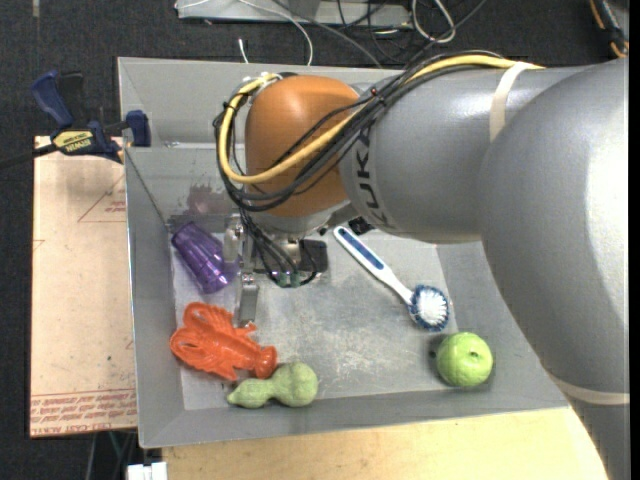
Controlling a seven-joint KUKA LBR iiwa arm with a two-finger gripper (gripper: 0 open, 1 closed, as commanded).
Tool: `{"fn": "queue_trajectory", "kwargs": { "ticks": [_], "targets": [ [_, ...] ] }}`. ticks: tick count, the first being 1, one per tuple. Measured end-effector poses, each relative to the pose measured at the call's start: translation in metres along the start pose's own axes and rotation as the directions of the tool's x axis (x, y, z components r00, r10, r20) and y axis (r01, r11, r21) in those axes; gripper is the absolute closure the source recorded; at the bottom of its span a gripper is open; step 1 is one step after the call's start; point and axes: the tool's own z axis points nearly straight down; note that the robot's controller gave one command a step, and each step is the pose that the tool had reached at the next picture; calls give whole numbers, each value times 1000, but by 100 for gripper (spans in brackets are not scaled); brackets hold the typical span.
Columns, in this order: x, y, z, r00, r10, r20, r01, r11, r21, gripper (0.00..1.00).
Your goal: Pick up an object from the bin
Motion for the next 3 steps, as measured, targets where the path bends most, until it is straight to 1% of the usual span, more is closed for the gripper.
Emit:
{"fn": "queue_trajectory", "kwargs": {
  "ticks": [1, 2, 3],
  "targets": [
    [45, 32, 97, 986, 167, -9, -167, 986, 2, 0],
    [-4, 11, 43, 895, 447, 5, -447, 895, -5, 0],
    [42, 31, 93, 982, 190, -10, -190, 982, 2, 0]
  ]
}}
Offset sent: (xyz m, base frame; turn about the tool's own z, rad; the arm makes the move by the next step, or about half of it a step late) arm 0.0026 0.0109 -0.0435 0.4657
